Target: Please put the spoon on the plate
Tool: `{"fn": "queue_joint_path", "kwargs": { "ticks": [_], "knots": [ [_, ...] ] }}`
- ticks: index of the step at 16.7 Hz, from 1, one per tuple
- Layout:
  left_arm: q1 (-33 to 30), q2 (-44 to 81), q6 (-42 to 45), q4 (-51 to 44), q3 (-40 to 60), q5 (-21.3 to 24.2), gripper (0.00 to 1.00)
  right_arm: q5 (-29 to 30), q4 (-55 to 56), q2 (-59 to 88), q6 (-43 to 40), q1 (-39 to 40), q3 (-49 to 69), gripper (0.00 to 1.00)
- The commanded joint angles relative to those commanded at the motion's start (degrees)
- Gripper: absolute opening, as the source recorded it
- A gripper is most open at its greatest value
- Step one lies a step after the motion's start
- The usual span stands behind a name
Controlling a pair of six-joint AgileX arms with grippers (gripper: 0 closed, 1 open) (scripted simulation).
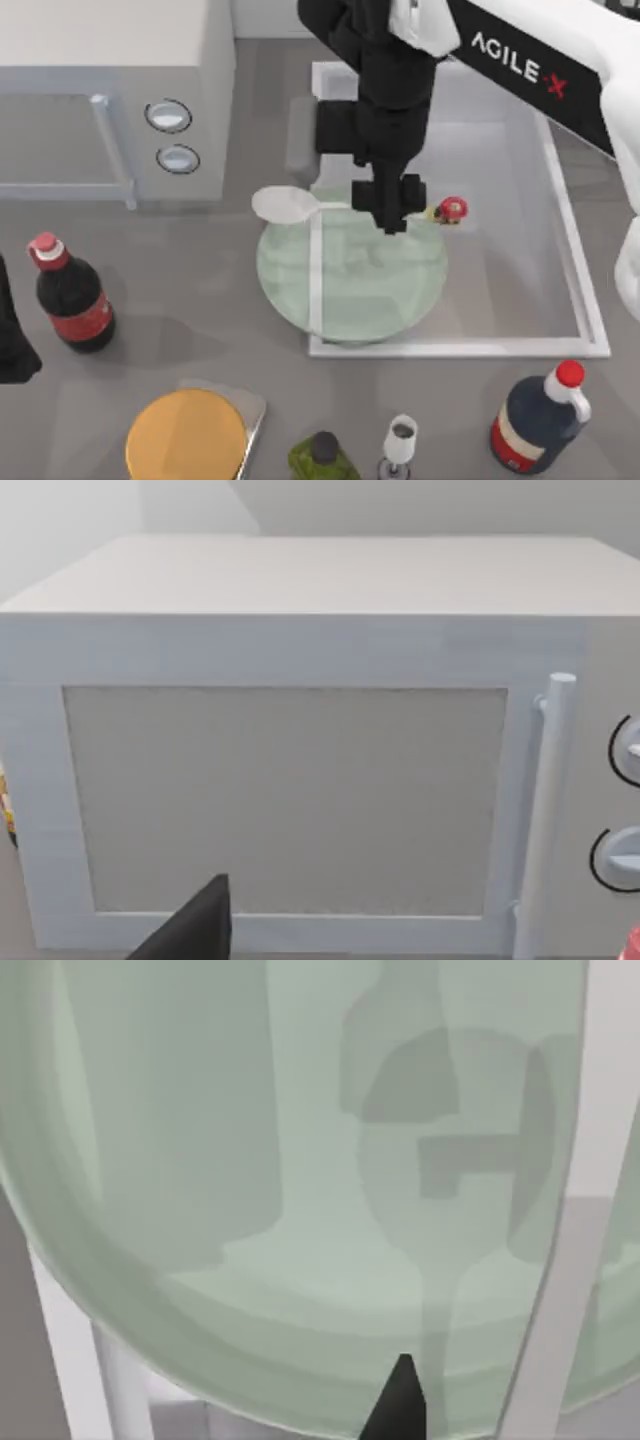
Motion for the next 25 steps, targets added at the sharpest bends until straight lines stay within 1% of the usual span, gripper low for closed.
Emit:
{"fn": "queue_joint_path", "kwargs": {
  "ticks": [7, 13, 19, 25],
  "knots": [
    [0.0, 0.0, 0.0, 0.0, 0.0, 0.0, 1.0, 0.8, 0.0, -3.0, 1.0, -1.7, -2.2, 0.0],
    [0.0, 0.0, 0.0, 0.0, 0.0, 0.0, 1.0, -0.6, 5.4, -1.9, -0.7, -0.3, -4.4, 0.0],
    [0.0, 0.0, 0.0, 0.0, 0.0, 0.0, 1.0, -1.9, 11.6, 2.1, -2.2, 2.1, -6.8, 0.0],
    [0.0, 0.0, 0.0, 0.0, 0.0, 0.0, 1.0, -2.1, 13.0, 4.1, -2.5, 2.7, -8.5, 0.0]
  ]
}}
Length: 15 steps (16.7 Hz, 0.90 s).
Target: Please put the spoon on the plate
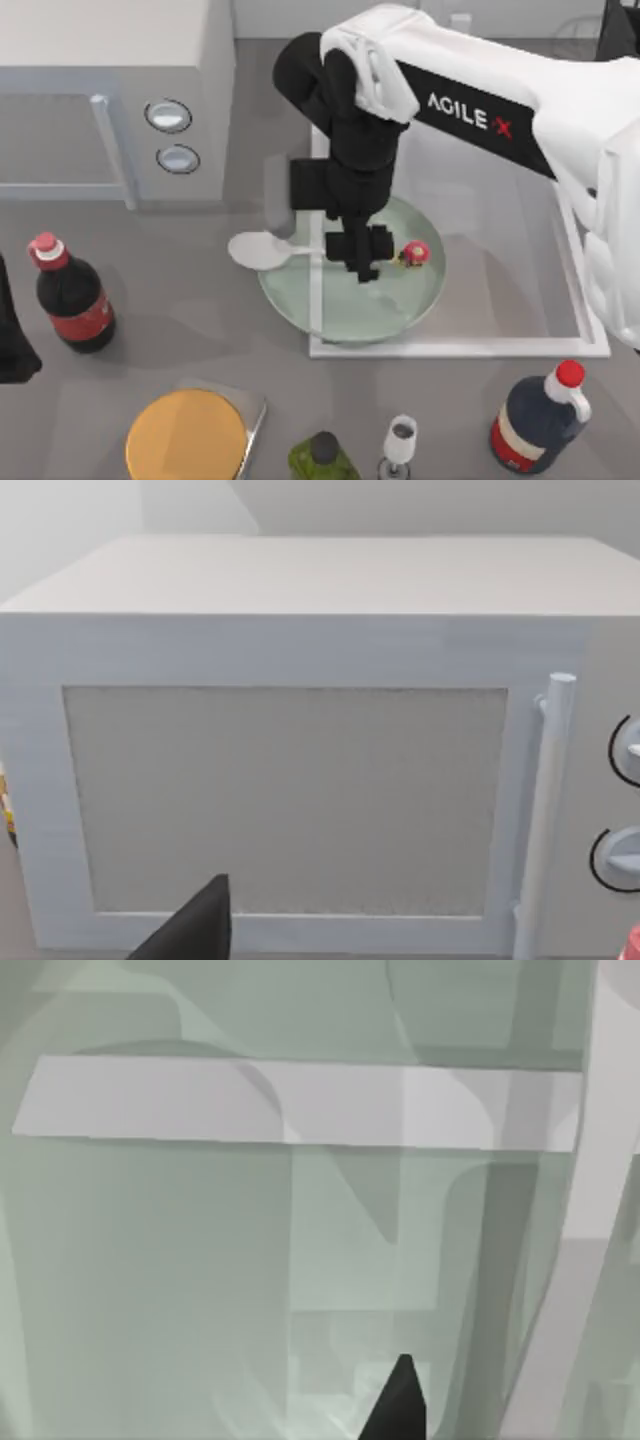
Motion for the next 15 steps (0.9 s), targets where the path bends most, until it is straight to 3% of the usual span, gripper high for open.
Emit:
{"fn": "queue_joint_path", "kwargs": {
  "ticks": [2, 15],
  "knots": [
    [0.0, 0.0, 0.0, 0.0, 0.0, 0.0, 1.0, 0.0, 0.0, 0.0, 0.0, 0.0, 0.0, 0.0],
    [0.0, 0.0, 0.0, 0.0, 0.0, 0.0, 1.0, 0.0, 0.0, 0.0, 0.0, 0.0, 0.0, 0.98]
  ]
}}
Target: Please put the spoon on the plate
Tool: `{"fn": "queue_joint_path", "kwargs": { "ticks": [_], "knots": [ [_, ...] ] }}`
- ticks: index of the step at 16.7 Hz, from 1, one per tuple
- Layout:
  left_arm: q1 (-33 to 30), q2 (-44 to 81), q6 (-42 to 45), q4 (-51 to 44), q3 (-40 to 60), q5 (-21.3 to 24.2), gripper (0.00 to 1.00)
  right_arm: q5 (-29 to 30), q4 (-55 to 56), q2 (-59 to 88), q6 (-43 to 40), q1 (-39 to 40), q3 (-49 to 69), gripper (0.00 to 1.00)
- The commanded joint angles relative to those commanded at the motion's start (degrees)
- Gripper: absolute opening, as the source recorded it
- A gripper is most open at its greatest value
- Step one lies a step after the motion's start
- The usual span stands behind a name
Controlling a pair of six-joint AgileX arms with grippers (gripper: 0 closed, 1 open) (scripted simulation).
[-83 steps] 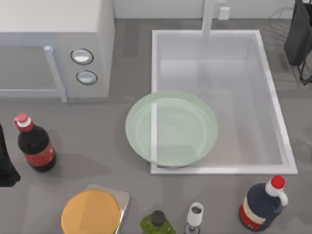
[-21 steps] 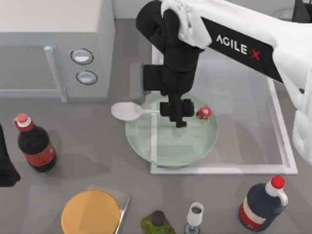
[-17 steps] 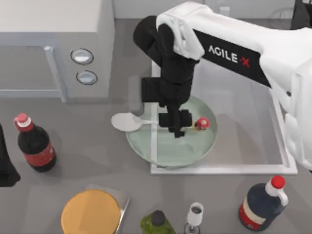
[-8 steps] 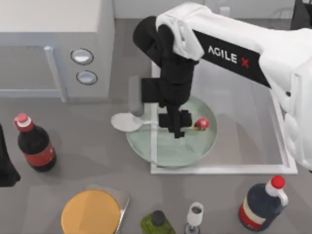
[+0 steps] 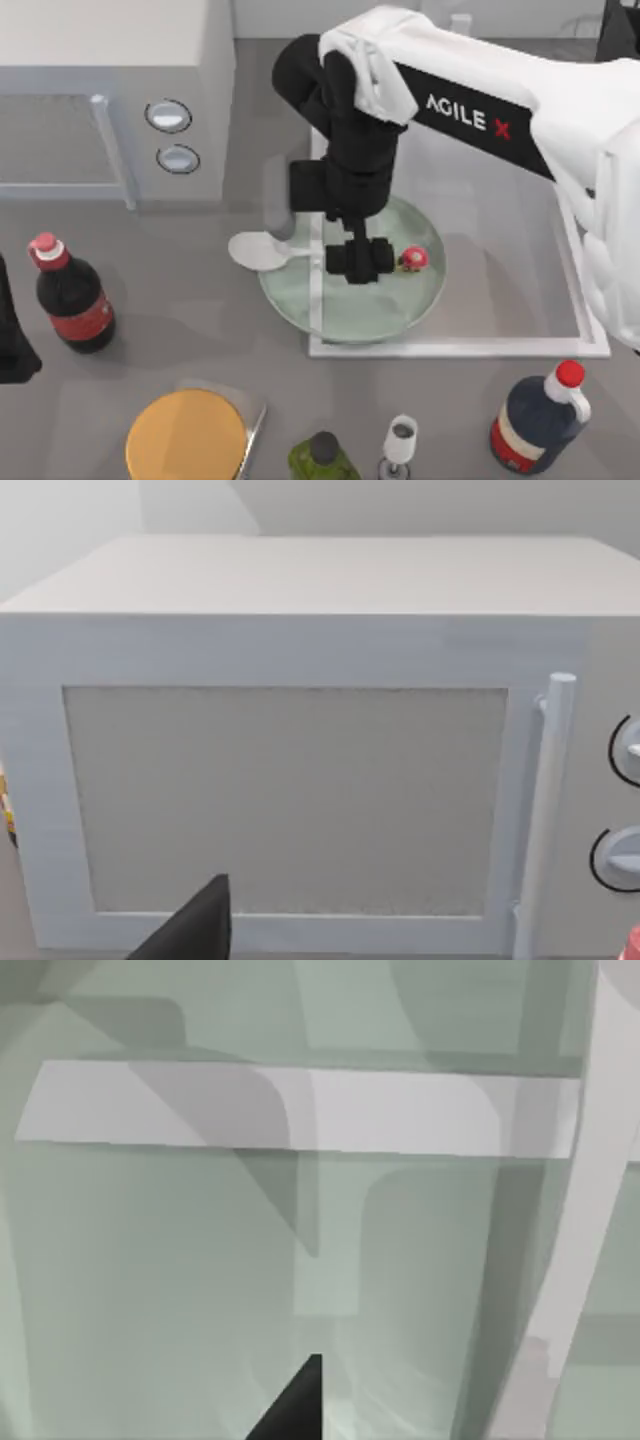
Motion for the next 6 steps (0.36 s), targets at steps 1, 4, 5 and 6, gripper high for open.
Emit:
{"fn": "queue_joint_path", "kwargs": {
  "ticks": [1, 4, 5, 6],
  "knots": [
    [0.0, 0.0, 0.0, 0.0, 0.0, 0.0, 1.0, 0.0, 0.0, 0.0, 0.0, 0.0, 0.0, 1.0],
    [0.0, 0.0, 0.0, 0.0, 0.0, 0.0, 1.0, 0.0, 0.0, 0.0, 0.0, 0.0, 0.0, 1.0],
    [0.0, 0.0, 0.0, 0.0, 0.0, 0.0, 1.0, 0.0, 0.0, 0.0, 0.0, 0.0, 0.0, 1.0],
    [0.0, 0.0, 0.0, 0.0, 0.0, 0.0, 1.0, 0.0, 0.0, 0.0, 0.0, 0.0, 0.0, 1.0]
  ]
}}
